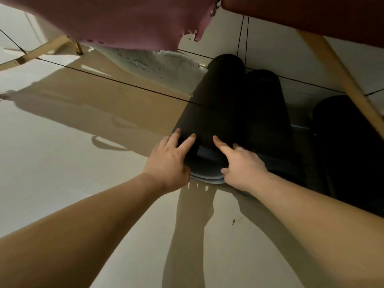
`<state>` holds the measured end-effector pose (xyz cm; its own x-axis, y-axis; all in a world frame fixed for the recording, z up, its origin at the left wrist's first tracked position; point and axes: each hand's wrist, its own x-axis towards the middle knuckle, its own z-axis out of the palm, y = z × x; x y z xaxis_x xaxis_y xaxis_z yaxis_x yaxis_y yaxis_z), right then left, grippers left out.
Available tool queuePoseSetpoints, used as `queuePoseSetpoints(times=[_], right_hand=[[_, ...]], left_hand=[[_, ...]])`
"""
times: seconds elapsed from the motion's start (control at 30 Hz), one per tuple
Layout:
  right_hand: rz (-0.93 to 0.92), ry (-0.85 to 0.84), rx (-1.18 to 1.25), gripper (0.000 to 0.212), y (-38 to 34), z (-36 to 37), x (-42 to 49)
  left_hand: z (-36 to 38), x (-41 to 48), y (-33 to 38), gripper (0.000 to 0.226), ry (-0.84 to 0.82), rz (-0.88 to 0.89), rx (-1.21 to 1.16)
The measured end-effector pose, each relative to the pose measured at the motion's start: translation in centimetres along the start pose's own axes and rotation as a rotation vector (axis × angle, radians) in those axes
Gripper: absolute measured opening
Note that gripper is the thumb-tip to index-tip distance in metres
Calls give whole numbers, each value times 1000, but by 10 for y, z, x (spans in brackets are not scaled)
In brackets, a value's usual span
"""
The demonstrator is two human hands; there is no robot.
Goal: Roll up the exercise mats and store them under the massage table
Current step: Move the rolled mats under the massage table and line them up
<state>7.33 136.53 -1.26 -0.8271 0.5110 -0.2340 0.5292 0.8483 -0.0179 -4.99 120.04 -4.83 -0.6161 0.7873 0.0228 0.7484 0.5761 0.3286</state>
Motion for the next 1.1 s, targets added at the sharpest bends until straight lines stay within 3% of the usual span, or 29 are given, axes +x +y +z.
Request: queuePoseSetpoints(times=[0.17, 0.27, 0.4, 0.63, 0.77, 0.93, 1.1], right_hand=[[-48, 4, 23, 98, -6, -16, -7], [-93, 44, 43, 88, -18, -20, -15], [-150, 80, 108, 71, -36, -16, -40], [-140, 114, 343, 48, -64, 4, -95], [-201, -75, 504, 45, -98, 16, -138], [-387, -230, 544, 38, -138, 35, -187], [-488, -359, 645, 33, -165, 50, -231]], left_hand=[[-16, -10, -11, 75, 37, -106, -165], [-23, -25, -13, 62, 63, -140, -259], [-19, -60, -8, 65, 130, -277, -318], [-12, -143, 19, 57, 39, -526, -500], [-30, -210, 44, 53, 68, -666, -552], [-55, -321, 57, 56, -44, -714, -303], [-74, -418, 61, 58, 10, -938, -314]])
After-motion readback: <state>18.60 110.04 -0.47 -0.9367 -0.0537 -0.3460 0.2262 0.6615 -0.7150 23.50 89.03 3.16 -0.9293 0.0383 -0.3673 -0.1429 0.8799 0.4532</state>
